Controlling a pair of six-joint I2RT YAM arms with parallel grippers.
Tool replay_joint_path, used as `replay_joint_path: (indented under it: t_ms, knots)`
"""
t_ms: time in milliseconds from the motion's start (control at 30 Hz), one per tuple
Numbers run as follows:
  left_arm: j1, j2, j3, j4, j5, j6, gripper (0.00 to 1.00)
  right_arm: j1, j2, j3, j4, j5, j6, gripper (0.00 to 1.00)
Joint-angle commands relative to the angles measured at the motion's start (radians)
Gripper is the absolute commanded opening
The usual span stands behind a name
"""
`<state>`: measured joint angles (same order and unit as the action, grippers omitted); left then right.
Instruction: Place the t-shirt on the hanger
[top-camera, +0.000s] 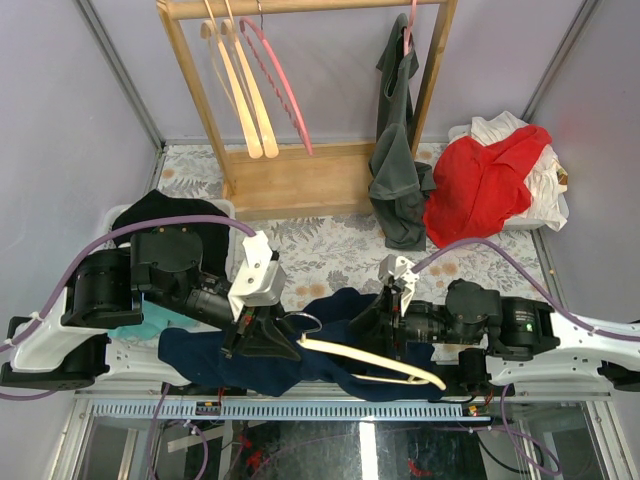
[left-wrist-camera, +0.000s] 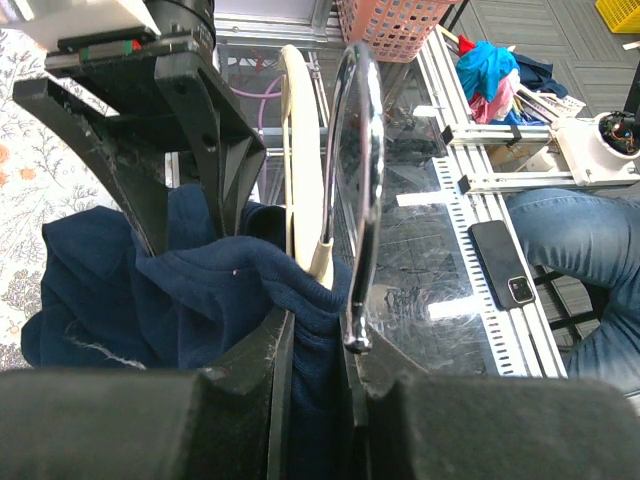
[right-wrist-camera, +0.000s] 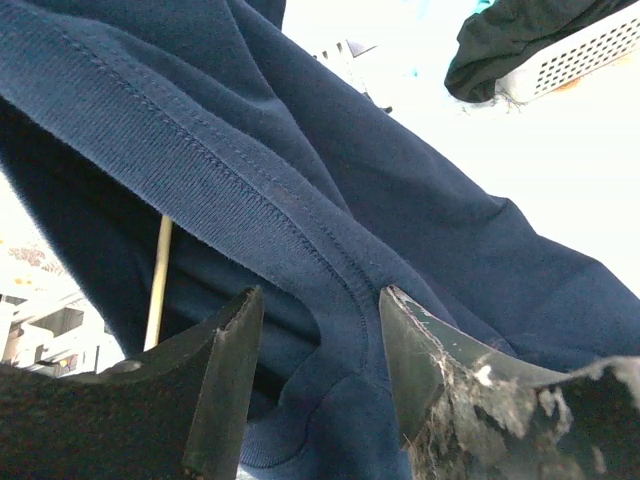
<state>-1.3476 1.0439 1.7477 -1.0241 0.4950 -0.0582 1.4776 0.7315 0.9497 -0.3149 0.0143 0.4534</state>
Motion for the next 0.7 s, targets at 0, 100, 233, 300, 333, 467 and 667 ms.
replay_joint_path:
  t_ms: [0,100,233,300,333,467,667]
  knots:
    - [-0.002,-0.014,-0.003,0.111,0.039,-0.002,0.00,0.003,0.029,-0.014,0.091,-0.015,0.012,0.59]
    - [-0.003,-0.017,-0.012,0.116,0.035,-0.003,0.00,0.002,0.042,-0.023,0.100,-0.018,0.016,0.64]
    - [-0.001,-0.021,-0.020,0.121,0.034,-0.005,0.00,-0.002,0.049,-0.034,0.089,0.030,0.015,0.64]
    - [-0.002,-0.023,-0.020,0.120,0.032,-0.006,0.00,-0.002,0.045,-0.033,0.067,0.083,0.013,0.63]
    - [-0.001,-0.024,-0.020,0.122,0.031,-0.006,0.00,-0.002,0.045,-0.034,0.051,0.111,0.013,0.62]
    - [-0.002,-0.030,-0.020,0.124,0.030,-0.006,0.00,-0.002,0.043,-0.036,0.003,0.188,0.021,0.57]
    - [-0.002,-0.033,-0.024,0.125,0.017,-0.005,0.00,-0.004,0.031,-0.058,-0.032,0.266,0.044,0.53]
